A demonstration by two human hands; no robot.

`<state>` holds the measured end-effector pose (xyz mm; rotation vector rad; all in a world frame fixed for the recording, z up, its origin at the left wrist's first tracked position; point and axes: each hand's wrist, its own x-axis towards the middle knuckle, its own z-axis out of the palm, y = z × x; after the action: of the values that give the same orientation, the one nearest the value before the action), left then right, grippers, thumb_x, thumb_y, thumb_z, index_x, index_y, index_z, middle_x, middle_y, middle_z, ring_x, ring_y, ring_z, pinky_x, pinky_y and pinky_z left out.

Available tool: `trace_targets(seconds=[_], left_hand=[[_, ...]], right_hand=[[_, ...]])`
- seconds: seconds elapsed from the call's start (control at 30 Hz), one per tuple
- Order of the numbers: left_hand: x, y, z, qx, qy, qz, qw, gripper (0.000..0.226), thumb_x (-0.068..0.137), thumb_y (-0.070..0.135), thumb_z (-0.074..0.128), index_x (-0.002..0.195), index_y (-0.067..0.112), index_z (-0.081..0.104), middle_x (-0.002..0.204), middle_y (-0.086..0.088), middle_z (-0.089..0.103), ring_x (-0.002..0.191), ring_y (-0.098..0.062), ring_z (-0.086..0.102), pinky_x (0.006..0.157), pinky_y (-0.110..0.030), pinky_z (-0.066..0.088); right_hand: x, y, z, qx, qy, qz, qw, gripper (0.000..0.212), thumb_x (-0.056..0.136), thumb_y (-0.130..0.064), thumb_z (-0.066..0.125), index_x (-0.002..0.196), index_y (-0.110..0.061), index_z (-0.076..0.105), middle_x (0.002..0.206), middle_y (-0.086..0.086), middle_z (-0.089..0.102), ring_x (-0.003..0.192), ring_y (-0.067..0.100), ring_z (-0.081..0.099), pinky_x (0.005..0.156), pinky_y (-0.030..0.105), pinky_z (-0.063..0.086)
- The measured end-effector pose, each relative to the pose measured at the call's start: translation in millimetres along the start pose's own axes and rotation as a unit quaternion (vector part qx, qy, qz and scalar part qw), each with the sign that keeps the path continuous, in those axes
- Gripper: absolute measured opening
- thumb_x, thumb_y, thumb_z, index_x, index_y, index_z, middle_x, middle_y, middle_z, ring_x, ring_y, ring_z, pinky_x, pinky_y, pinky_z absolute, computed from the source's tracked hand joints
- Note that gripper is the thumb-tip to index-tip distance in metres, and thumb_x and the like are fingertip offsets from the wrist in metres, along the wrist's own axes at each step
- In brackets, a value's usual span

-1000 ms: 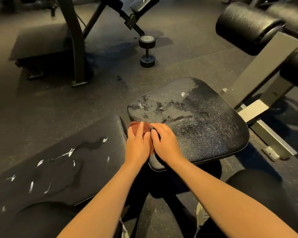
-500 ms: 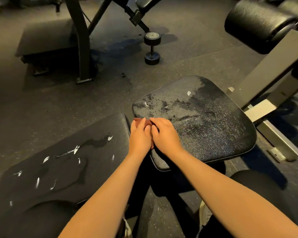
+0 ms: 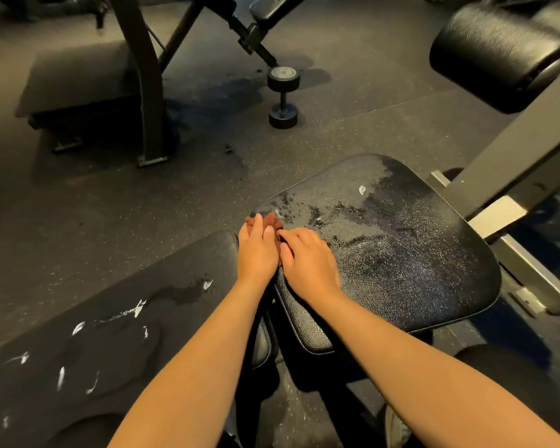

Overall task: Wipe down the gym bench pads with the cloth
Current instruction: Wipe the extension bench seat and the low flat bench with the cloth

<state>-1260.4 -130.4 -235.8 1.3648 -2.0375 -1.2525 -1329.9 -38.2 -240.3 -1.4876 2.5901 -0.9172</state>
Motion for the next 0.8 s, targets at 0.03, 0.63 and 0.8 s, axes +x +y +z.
trace_targets(seconds=[0.03,0.63,0.8], left_hand=[[-5,0,0,0.013,-0.001,0.003,1.000,0.050,0.109,0.030,0.029,0.158,0.022,0.027,0.162,-0.009,0.024,0.144,-0.021,0.032,0.105,-0.022,0.025],[-18,-7,1,0.083,-0.004,0.065,0.994,0.047,0.110,0.034,0.028,0.155,0.030,0.037,0.169,-0.005,0.008,0.147,-0.023,0.032,0.111,-0.031,0.030],[-37,-16,4,0.104,-0.010,0.067,0.992,0.048,0.108,0.038,0.026,0.156,0.035,0.034,0.168,-0.002,0.015,0.145,-0.023,0.035,0.108,-0.037,0.035]], right_hand=[[-1,0,-1,0.004,-0.006,0.001,1.000,0.031,0.101,-0.027,0.048,0.126,-0.018,0.065,0.120,-0.004,0.064,0.116,0.018,0.054,0.093,0.036,0.047],[-16,2,-6,0.038,-0.014,-0.021,0.999,0.033,0.101,-0.025,0.051,0.131,-0.019,0.061,0.123,-0.007,0.062,0.122,0.014,0.048,0.093,0.031,0.047],[-26,5,-10,0.068,-0.015,-0.013,0.998,0.028,0.101,-0.023,0.049,0.123,-0.018,0.064,0.121,-0.007,0.063,0.123,0.012,0.048,0.097,0.031,0.045]])
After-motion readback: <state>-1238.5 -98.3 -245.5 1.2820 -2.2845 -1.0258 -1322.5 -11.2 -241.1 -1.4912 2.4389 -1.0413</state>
